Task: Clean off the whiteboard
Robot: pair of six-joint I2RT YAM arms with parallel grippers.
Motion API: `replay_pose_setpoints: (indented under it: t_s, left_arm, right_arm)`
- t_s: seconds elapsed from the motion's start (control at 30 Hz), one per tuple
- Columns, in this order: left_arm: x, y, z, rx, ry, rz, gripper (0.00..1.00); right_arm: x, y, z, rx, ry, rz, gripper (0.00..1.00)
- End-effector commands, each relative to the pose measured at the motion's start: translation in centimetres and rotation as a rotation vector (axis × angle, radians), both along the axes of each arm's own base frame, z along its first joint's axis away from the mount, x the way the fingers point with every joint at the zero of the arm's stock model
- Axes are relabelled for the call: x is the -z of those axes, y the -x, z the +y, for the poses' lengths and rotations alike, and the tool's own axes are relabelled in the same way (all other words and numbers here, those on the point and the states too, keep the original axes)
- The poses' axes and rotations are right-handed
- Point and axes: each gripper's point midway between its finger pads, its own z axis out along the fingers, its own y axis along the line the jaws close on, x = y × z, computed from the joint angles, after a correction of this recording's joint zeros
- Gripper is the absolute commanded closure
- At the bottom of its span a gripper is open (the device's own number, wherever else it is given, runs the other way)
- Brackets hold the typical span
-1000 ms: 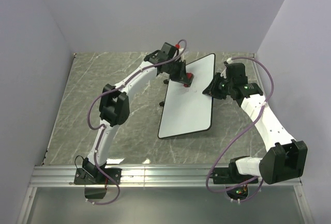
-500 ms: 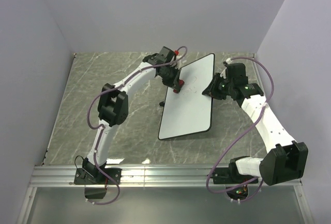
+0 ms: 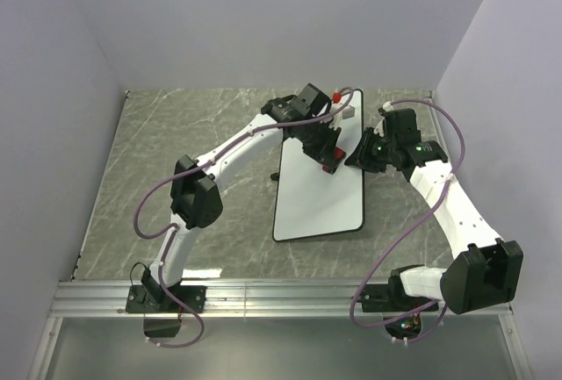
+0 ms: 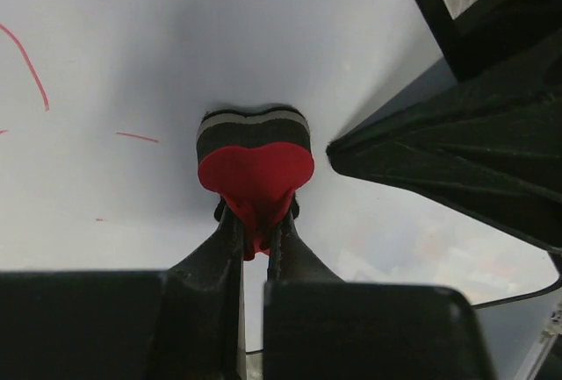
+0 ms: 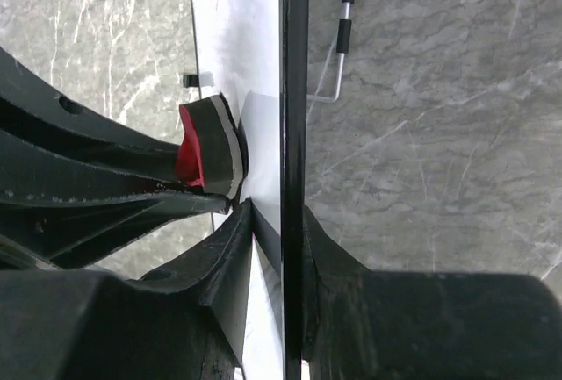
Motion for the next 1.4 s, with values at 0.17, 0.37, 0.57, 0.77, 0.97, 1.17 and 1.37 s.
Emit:
replay_pose_setpoints:
  t_s: [0.17,0.37,0.57,0.77,0.97,1.17,1.37]
  left_arm:
    - [11.7,-1.8,2.3,-0.144,-0.188,0.238,1.00]
    - [16.7,-4.9,6.8,-0.258,-0.314,0.259,1.00]
    - [17.7,-5.5,7.3,-0.275,-0.324,0.262,1.00]
    - [10.4,-5.4,1.2,-0.219,-0.088,0.169,1.00]
    - [2.3,-1.3,-5.3,-0.039,0.103,0.031,1.00]
    - [-4.1,1.6,-8.6,0.083,0.273,-0.027,1.00]
    - [-2.3,0.1,-8.8,0.022,0.237,-0.034,1.00]
  right_arm:
    - [1.4,3.8,4.1,-0.257,-0.045,0.072,1.00]
    - [1.3,4.3,3.6,-0.253,-0.021,0.073,1.00]
    - [1.4,4.4,3.4,-0.249,-0.016,0.073,1.00]
    - [1.8,4.4,3.5,-0.251,-0.020,0.079,1.00]
    - [2.2,4.9,3.3,-0.276,0.016,0.078,1.00]
    - [2.8,5.8,3.5,-0.302,0.040,0.087,1.00]
    - [2.7,6.1,3.5,-0.310,0.049,0.087,1.00]
